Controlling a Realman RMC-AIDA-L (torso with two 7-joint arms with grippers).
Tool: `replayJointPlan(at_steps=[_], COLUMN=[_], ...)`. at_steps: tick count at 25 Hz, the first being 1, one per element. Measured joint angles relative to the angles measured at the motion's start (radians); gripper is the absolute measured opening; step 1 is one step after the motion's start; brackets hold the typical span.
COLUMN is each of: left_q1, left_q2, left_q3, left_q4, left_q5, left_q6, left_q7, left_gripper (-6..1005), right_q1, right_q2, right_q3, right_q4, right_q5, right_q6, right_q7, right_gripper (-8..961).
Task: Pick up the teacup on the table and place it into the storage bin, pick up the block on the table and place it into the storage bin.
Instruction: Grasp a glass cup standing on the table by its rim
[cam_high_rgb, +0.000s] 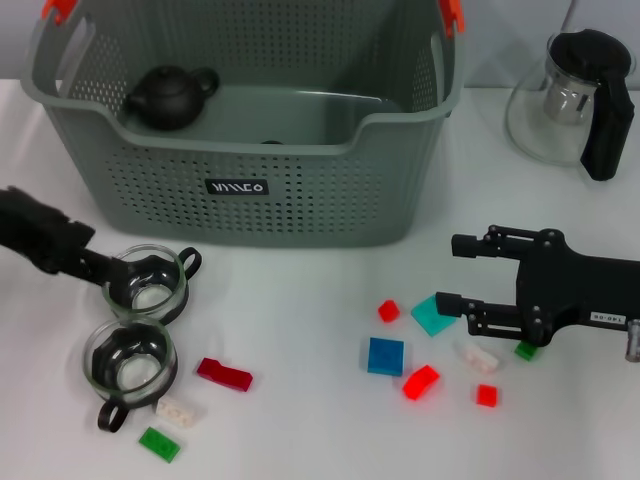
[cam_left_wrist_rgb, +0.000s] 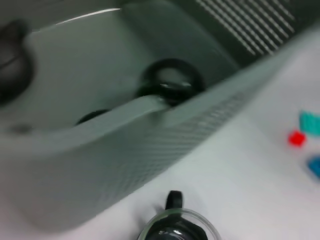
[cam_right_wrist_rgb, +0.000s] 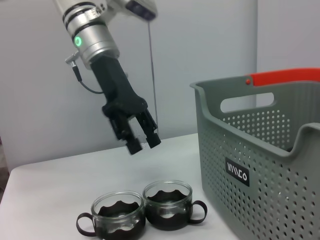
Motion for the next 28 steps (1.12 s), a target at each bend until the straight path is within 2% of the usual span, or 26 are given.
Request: replayJointPlan(at_steps=[3,11,18,23,28], left_q1=[0.009,-0.072,-0.090,-0.100,-0.111], left_q2=[-0.023,0.006,-0.012,-0.018,-0.028], left_q3=[0.045,0.100,0.164,0.216,0.224], left_q4=[0.051,-0.107,-0.153,-0.189,-0.199], left_q5=[0.005,0.091,0.147,0.177,0.195], left_q6=[-0.001,-0.063,-0.184,-0.226,-0.238], left_q7=[0.100,0.160,0.175,0.169,0.165], left_gripper=[728,722,717,714,710], right_q1=[0.001,0.007,0.003,0.002,0.002], right_q2=[-0.001,-0.004,-0.004,-0.002,-0.005], right_q3=[0.001,0.009,0.010,0.010,0.010], right_q4=[-0.003,-0.002,0.000,0.000,0.000], right_q5=[0.000,0.001,0.001,0.001,0.000], right_q6=[0.001,-0.003,0.001,0.002,0.002], right_q7=[0.000,0.000,0.002,0.005,0.019], right_gripper=[741,741,740,741,740])
